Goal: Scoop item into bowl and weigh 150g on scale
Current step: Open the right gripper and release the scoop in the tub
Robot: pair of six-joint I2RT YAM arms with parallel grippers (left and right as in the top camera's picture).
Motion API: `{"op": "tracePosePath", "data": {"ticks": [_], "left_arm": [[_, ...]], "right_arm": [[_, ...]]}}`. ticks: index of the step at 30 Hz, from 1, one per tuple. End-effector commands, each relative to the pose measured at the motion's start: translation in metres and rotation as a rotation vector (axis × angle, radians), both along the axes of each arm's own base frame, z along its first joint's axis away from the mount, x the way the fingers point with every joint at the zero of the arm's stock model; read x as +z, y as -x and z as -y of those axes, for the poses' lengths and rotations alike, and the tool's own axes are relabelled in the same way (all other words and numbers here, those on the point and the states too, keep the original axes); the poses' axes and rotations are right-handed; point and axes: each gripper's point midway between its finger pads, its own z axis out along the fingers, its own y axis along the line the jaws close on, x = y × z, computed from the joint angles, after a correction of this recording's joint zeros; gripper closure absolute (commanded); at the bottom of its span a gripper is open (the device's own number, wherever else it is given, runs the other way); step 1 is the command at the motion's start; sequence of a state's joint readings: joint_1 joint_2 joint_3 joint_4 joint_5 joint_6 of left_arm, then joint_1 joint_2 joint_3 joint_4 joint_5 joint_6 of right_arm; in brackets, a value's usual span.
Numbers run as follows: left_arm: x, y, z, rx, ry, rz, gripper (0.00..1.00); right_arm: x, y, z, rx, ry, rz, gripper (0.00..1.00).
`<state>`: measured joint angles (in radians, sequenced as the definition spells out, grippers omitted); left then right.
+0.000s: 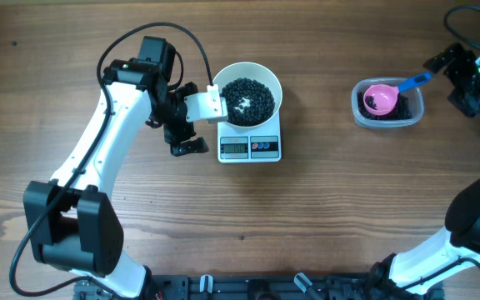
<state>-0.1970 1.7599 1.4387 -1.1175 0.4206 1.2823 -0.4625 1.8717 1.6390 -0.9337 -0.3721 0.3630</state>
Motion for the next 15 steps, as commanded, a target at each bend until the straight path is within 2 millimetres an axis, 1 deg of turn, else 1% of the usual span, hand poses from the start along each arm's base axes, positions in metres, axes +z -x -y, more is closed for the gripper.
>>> {"op": "tracePosePath", "data": {"ticks": [1,10,15], "left_arm": [[-0.0014,0.0021,0.0023,-0.017,0.02,-0.006,0.0],[-0.0014,0.0021,0.0023,-0.017,0.02,-0.006,0.0],[-0.0014,0.0021,0.0023,-0.017,0.02,-0.006,0.0]], "right_arm": [[0.0059,-0.0015,0.0007,-0.005,0.017,0.012,0.0],[0.0057,-0.0014,0.0006,-0.005,0.017,0.012,0.0],[-0.001,0.0011,-0.0019,-0.003,0.01,-0.002,0.0]]}}
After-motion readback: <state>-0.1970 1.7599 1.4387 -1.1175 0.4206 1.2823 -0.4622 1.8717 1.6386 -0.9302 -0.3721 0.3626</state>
